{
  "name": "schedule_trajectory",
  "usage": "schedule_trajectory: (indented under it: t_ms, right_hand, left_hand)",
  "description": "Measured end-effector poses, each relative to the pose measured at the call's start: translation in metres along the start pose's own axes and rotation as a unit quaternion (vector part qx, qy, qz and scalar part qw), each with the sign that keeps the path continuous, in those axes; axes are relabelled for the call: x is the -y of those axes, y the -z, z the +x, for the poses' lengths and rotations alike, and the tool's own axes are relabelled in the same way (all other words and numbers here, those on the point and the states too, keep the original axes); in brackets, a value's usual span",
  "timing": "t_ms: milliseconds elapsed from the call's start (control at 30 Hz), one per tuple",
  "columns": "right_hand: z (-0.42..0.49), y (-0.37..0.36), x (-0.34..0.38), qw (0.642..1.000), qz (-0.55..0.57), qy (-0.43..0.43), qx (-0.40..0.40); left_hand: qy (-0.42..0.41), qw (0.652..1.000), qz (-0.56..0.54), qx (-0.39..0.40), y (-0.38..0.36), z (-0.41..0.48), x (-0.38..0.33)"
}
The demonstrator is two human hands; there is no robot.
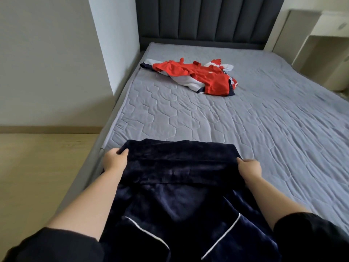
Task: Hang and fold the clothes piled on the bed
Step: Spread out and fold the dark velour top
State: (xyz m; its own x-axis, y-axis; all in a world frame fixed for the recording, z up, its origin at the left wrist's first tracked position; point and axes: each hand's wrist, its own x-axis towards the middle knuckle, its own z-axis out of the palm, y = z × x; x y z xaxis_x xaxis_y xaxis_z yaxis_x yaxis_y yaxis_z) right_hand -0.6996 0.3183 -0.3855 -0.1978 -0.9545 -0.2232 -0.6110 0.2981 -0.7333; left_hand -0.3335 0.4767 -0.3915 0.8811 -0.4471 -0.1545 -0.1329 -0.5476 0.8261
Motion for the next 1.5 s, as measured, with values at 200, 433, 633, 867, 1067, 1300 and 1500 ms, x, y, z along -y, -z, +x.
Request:
schedule_trajectory:
  t_ms: [200, 433, 633, 867, 1067, 1300, 1500]
  right_hand:
    - [-0.029, -0.012, 0.04, 0.949, -0.104, 0.272, -0.124]
    - [-0.049, -0.086, 0.069, 0.818, -0.335, 0.459, 0.089]
    - [-0.019, -0.082, 0.0, 0.871, -0.38, 0.311, 0.023]
    - [-0.016, -0.08, -0.006, 0.899, -0.345, 0.271, -0.002]
    - [-0.016, -0.082, -0.008, 0.906, -0.333, 0.26, 0.004]
    - [-0.027, -0.08, 0.028, 0.835, -0.408, 0.37, -0.011]
    - [-0.008, -0.077, 0.089, 0.831, -0.391, 0.318, 0.234]
  left_hand:
    - [-0.388, 0.896, 0.207, -0.07, -0.011, -0.011, -0.039]
    - [-0.47, 0.747, 0.445, 0.15, -0.079, -0.04, -0.034]
    - [-0.415, 0.776, 0.468, 0.078, -0.076, -0.027, 0.001]
    - [-0.319, 0.826, 0.463, 0.05, -0.049, -0.005, 0.013]
    - [-0.284, 0.838, 0.461, 0.065, -0.04, -0.008, 0.016]
    - [-0.398, 0.734, 0.54, 0.103, -0.042, 0.009, -0.049]
    - [-0.303, 0.773, 0.462, 0.311, -0.034, 0.041, -0.06]
